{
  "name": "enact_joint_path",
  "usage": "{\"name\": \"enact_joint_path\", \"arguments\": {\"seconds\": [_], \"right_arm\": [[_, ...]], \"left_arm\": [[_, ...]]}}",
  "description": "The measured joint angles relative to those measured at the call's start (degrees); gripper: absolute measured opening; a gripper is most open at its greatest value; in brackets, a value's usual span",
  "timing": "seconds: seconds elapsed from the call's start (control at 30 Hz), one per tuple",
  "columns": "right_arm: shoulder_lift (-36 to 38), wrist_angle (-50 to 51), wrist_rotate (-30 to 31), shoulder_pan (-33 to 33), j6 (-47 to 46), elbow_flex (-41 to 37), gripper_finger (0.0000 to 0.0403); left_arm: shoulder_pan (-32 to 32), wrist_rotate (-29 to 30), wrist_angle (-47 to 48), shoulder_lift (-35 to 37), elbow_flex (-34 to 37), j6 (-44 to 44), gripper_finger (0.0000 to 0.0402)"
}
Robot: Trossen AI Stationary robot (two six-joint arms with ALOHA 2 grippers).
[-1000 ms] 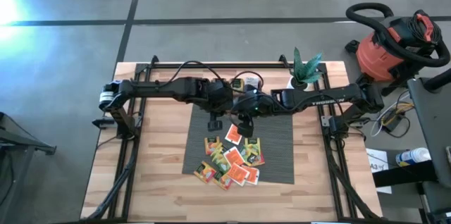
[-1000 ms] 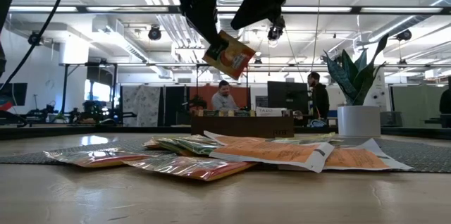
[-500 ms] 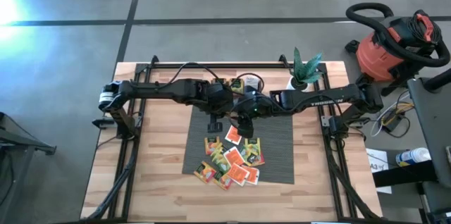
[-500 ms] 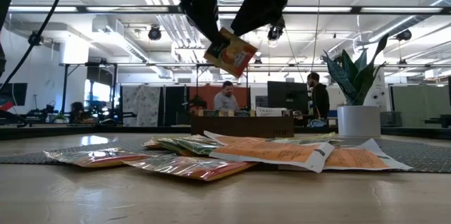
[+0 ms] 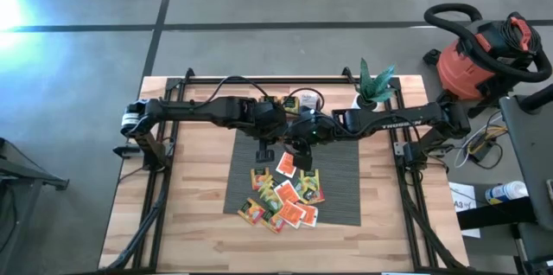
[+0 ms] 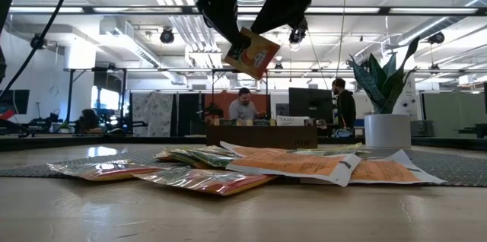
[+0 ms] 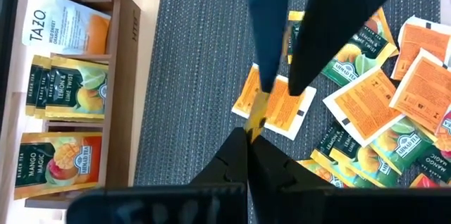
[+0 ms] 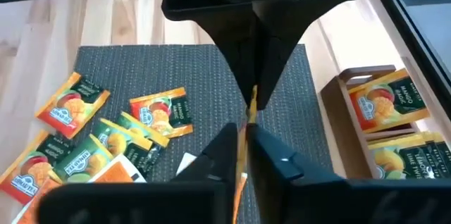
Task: Pick & Place Tea
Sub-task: Put the orange tea bag into the left section of the wooden organizer
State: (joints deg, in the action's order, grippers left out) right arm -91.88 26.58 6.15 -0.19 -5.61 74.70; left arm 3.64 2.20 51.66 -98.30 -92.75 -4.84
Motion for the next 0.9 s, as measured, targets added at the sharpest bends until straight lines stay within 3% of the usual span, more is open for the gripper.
{"name": "enact_joint_path", "arguments": {"seconds": [0.13, 0.5, 0.63, 0.9], "right_arm": [[0.0, 0.0, -0.2, -0.2, 0.0, 0.0, 0.0010], [0.2, 0.3, 2.1, -0.3, -1.1, -0.1, 0.0012], [0.5, 0.3, 2.4, -0.3, -1.0, -0.1, 0.0038], [0.2, 0.3, 3.0, -0.3, -0.8, -0.1, 0.0127]], "left_arm": [[0.0, 0.0, -0.4, 0.0, 0.0, 0.2, 0.0000], [0.0, -0.4, 0.0, 0.0, 0.1, 2.0, 0.0000], [0.0, -0.6, 0.3, 0.0, 0.1, 2.1, 0.0000], [0.0, -0.7, 0.9, 0.0, 0.1, 2.1, 0.0000]]}}
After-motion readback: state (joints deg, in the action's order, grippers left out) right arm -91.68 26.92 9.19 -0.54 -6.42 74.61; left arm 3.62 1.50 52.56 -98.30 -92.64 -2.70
